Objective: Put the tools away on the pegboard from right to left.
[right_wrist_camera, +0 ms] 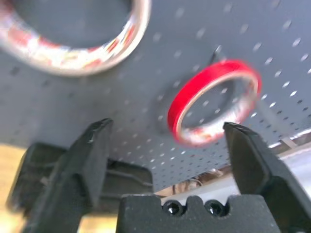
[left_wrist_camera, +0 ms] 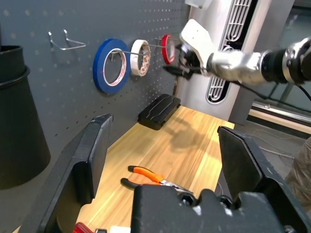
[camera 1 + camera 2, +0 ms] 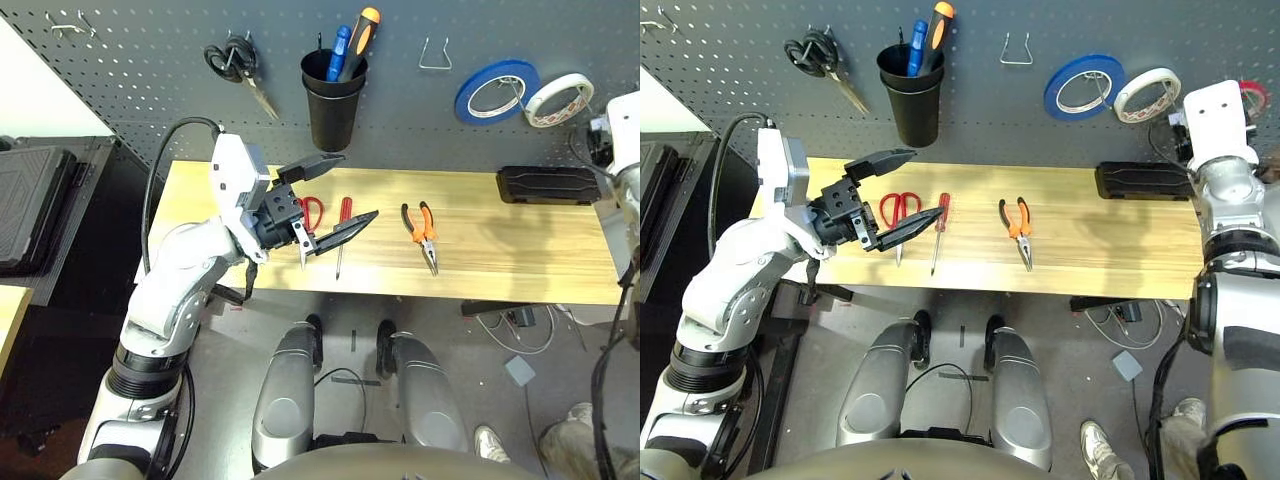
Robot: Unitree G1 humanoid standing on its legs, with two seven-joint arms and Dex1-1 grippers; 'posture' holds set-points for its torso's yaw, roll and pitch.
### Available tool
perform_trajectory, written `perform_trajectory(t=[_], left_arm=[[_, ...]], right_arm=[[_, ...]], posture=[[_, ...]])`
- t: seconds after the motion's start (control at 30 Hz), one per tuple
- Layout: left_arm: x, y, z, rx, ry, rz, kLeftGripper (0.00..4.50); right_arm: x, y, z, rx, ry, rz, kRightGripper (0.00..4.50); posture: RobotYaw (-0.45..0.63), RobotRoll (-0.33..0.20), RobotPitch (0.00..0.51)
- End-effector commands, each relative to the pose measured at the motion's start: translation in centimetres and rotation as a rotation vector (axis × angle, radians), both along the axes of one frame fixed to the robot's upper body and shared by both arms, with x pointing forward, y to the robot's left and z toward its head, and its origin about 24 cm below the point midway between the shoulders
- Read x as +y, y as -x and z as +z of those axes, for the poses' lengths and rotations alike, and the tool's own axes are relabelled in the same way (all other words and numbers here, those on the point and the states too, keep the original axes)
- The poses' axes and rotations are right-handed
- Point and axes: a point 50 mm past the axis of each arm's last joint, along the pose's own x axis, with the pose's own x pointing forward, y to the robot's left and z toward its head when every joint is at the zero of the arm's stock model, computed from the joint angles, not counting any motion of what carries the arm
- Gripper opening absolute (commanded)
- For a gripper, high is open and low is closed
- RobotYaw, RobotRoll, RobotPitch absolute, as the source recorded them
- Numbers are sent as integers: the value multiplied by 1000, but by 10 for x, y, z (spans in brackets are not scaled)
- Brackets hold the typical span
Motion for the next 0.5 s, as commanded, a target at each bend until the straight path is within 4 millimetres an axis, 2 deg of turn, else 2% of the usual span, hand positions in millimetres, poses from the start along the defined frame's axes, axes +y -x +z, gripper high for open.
perform_trajectory(t=[0.03,0.13,0.2,0.33,0.5], left_arm=[[0,0,-7,35,-43,0,4500],[5,-7,-13,68,-102,34,4500],[6,-8,-16,85,-127,36,4500],[11,-15,-28,170,-274,79,4500],[15,-18,-37,229,-372,104,4500]], right_arm=[[5,12,-18,-19,-19,70,4481],[11,24,-49,62,-96,113,4481],[15,27,-60,100,-129,129,4481],[37,28,-93,294,-249,232,4481],[62,18,-102,422,-400,313,4481]], posture=[[207,0,271],[198,0,272],[192,0,273],[187,0,275],[188,0,280]])
